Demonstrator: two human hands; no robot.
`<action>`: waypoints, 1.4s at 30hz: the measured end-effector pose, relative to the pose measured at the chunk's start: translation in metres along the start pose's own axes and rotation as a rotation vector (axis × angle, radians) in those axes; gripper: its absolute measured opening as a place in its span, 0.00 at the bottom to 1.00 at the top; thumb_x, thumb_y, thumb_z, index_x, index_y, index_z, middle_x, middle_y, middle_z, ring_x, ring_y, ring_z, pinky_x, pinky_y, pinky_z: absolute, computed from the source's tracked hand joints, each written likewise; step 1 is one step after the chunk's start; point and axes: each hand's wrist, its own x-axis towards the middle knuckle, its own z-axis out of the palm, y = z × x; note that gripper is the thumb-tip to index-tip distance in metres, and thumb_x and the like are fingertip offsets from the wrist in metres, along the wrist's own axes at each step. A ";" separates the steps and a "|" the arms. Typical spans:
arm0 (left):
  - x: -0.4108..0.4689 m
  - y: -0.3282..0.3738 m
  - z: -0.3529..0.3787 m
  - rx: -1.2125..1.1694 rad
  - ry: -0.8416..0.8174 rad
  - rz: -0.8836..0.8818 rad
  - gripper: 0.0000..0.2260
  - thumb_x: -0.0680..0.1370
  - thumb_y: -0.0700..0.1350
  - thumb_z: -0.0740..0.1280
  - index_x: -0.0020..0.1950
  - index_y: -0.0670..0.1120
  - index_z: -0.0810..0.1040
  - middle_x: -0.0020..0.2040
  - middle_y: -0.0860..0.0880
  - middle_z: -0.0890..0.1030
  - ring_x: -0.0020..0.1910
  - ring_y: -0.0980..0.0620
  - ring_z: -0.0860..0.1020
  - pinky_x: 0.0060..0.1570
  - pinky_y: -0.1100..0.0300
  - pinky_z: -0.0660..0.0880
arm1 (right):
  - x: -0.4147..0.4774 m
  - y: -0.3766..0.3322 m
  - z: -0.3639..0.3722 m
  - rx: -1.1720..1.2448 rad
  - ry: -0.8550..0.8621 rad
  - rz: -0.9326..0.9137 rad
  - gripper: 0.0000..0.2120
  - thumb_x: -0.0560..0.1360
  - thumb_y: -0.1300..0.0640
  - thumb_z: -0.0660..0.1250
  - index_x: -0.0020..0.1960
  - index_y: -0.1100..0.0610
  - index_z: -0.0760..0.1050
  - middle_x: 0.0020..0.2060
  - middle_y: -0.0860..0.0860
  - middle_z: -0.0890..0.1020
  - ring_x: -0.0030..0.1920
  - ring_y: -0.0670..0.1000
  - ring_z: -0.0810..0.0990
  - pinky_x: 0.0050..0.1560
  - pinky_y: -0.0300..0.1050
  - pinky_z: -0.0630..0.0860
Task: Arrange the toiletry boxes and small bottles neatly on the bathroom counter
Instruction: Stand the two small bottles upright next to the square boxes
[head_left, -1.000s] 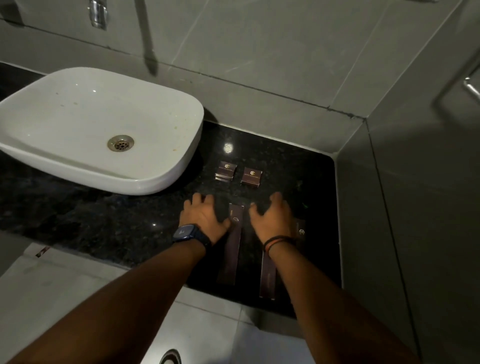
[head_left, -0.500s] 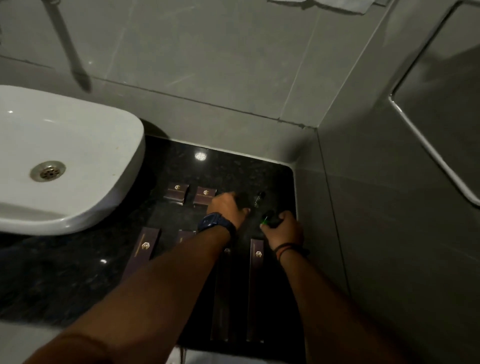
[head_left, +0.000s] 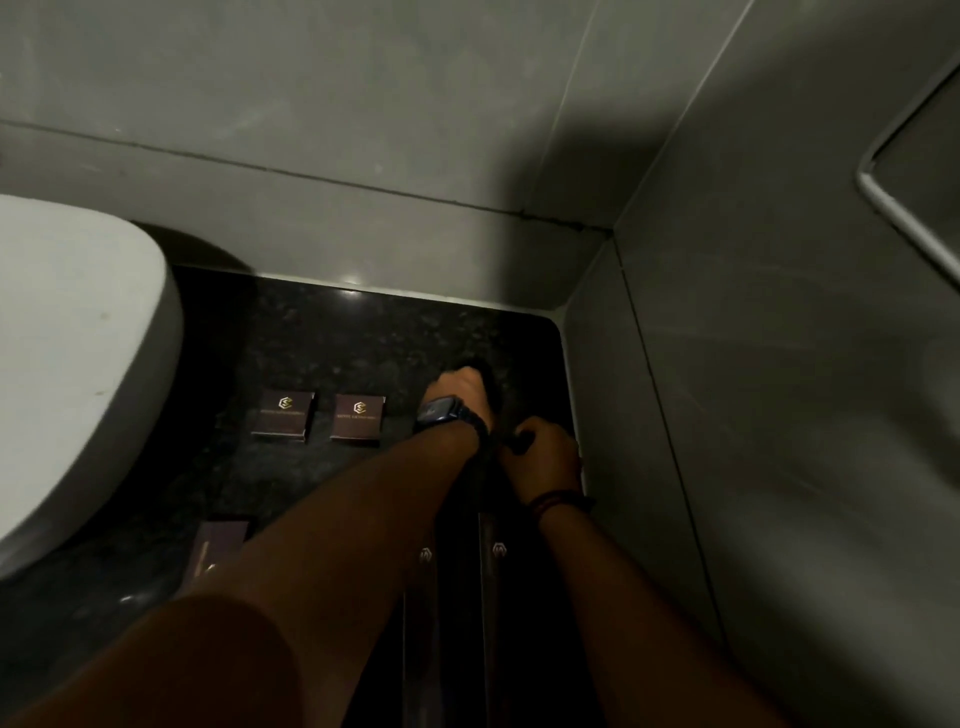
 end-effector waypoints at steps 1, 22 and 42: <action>-0.001 -0.003 -0.002 -0.016 -0.012 0.008 0.14 0.71 0.48 0.70 0.52 0.42 0.79 0.53 0.39 0.81 0.50 0.39 0.80 0.45 0.52 0.76 | 0.000 0.001 -0.001 -0.006 -0.002 -0.006 0.07 0.73 0.58 0.68 0.47 0.61 0.79 0.49 0.59 0.82 0.50 0.59 0.81 0.46 0.44 0.76; -0.036 -0.067 0.000 -0.171 0.015 0.215 0.11 0.63 0.44 0.74 0.44 0.51 0.79 0.45 0.49 0.84 0.46 0.48 0.81 0.48 0.59 0.77 | 0.003 -0.011 0.007 -0.046 -0.056 -0.145 0.13 0.69 0.59 0.71 0.53 0.61 0.77 0.53 0.62 0.80 0.55 0.61 0.79 0.54 0.49 0.76; -0.213 -0.066 0.035 0.006 0.160 -0.187 0.32 0.65 0.57 0.74 0.62 0.45 0.67 0.60 0.41 0.70 0.56 0.38 0.75 0.54 0.46 0.75 | -0.152 0.049 -0.005 -0.025 -0.129 0.002 0.39 0.62 0.42 0.75 0.66 0.57 0.65 0.61 0.60 0.76 0.60 0.60 0.77 0.55 0.50 0.76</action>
